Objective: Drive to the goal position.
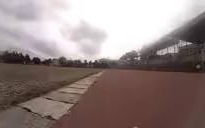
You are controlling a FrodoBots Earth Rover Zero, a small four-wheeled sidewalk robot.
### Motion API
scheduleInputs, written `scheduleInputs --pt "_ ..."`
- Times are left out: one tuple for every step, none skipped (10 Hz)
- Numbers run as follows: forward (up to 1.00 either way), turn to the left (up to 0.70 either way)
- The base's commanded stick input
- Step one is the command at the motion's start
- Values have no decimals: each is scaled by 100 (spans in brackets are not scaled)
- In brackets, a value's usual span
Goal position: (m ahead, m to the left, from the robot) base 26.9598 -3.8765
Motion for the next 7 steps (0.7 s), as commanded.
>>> scheduleInputs --pt "100 0" --pt "100 0" --pt "100 0" --pt "100 0" --pt "100 0" --pt "100 0" --pt "100 0"
